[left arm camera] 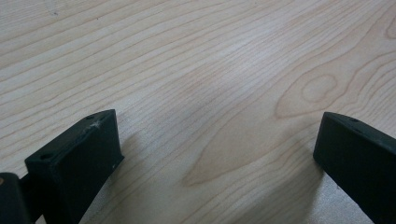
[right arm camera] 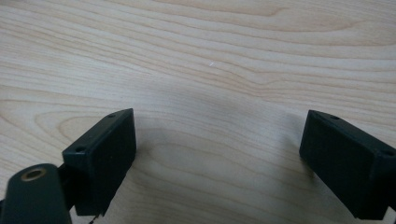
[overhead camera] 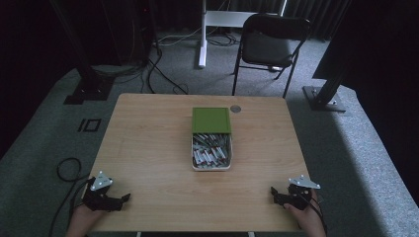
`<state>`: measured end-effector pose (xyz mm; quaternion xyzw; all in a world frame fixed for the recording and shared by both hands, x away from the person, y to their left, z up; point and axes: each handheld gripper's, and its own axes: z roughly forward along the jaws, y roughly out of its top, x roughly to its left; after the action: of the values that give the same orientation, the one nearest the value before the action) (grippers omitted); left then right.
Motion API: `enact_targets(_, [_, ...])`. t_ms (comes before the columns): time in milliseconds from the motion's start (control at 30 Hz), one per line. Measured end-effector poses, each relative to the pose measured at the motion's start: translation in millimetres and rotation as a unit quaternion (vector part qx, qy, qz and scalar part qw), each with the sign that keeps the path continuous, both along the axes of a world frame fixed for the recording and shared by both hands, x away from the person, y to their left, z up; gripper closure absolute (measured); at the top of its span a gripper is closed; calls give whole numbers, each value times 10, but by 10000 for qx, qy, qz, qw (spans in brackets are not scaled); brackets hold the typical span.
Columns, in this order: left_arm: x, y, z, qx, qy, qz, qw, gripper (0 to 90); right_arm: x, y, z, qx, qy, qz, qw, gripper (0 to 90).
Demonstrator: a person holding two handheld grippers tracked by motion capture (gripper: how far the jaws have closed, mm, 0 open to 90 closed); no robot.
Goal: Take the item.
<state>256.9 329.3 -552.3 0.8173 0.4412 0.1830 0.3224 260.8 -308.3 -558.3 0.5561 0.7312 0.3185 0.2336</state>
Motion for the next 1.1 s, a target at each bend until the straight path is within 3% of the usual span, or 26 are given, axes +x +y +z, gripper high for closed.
enact_targets(800, [10,7,1,2,-1,-60,10000,14,-44,-6,17,-23,24,-38,10000,130])
enact_targets(933, [10,7,1,1,-1,-59,10000,14,-41,5,79,-112,-95,-86,9999,130])
enact_targets(1100, [10,7,1,1,-1,-59,10000,14,-17,29,243,-32,-296,-75,9995,131])
